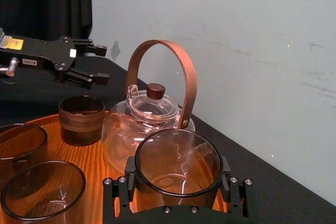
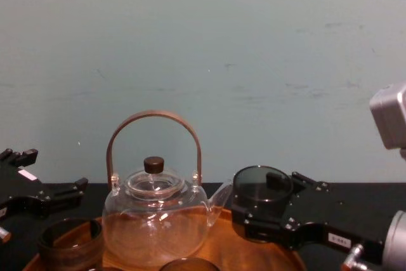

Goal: Pick up the glass from the table and place it on the tray.

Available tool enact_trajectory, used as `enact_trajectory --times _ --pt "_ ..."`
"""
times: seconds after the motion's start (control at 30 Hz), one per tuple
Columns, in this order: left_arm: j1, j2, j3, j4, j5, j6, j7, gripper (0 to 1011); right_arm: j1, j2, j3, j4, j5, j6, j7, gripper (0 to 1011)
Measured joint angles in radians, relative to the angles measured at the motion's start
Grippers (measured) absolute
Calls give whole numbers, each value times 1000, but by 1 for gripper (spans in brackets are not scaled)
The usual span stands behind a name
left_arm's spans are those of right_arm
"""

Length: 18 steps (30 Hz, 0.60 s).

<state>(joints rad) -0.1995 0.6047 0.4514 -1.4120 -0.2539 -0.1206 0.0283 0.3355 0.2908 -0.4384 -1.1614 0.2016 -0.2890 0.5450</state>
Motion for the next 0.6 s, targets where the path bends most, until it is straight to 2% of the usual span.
enact_trajectory --times 0.27,0.6 --pt "0 0 0 0 0 0 0 1001 7 -7 -10 19 5 -3 5 911" --pt "0 0 0 0 0 0 0 1002 28 -21 -19 73 8 -11 12 911"
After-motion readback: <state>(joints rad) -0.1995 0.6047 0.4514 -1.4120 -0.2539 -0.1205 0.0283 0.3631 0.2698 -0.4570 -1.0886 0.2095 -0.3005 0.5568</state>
